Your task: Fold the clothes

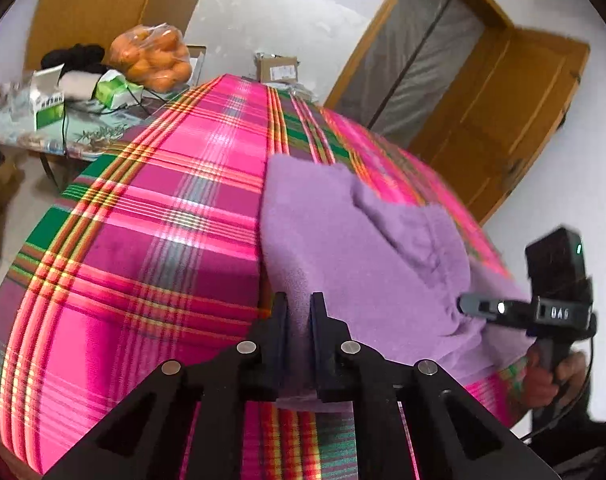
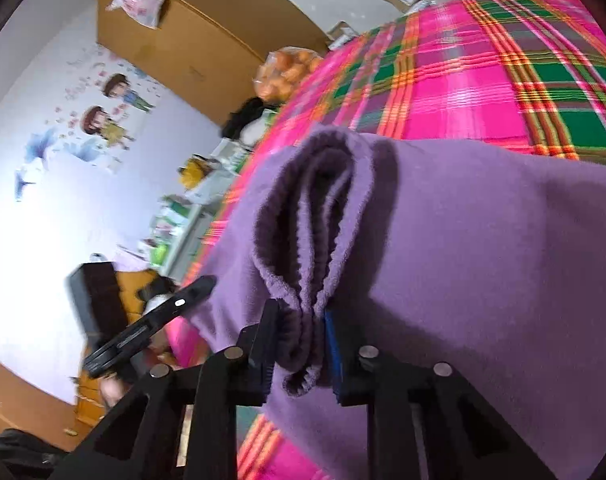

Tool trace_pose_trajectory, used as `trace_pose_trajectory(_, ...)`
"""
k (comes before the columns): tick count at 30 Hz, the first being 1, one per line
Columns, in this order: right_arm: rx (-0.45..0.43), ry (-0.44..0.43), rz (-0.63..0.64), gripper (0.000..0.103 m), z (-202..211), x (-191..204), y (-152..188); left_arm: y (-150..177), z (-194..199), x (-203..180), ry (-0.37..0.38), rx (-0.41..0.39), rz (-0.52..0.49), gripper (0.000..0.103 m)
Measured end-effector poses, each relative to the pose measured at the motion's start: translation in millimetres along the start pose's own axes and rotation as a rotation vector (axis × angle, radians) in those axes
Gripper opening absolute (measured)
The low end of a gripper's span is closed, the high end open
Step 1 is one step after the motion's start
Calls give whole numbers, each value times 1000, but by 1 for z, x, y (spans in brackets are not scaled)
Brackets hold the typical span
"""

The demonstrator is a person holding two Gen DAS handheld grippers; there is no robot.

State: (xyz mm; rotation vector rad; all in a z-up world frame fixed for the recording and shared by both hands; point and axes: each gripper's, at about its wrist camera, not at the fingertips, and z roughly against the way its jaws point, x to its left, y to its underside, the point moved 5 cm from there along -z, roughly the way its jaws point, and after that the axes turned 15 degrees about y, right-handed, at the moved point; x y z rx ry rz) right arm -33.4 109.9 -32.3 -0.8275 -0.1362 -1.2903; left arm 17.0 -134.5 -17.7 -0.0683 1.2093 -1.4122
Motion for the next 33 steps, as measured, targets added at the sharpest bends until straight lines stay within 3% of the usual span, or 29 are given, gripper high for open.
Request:
trace_pose_trajectory(3,10,-41,22,21,1,4,9,0,5,8,1,-8,21,10)
trace_pose_trajectory(7,-1,12,18,22,2,-3,6,6,-1,14,-10,20,35,11)
trace_pose_trajectory(12,-60,65,21,37,13,-7,-6,6,-2,13,-11,27,30,10)
trace_pose_trajectory(16,1,49,-33,42,-3,-14,-7,7,-3,14,-5,29,38,10)
trace_pose_trajectory(26,2,57,-12,44,-14,-5,-11,4,-6,15,-4,33,29,10)
trace_pose_trajectory(29,-4,64,7,20,-16,-1,-13,5,-5,15,-4,31,31,11)
trace_pose_trajectory(33,-83,28,46,18,1,7,-22,5,-3,16,-1,30,30,13)
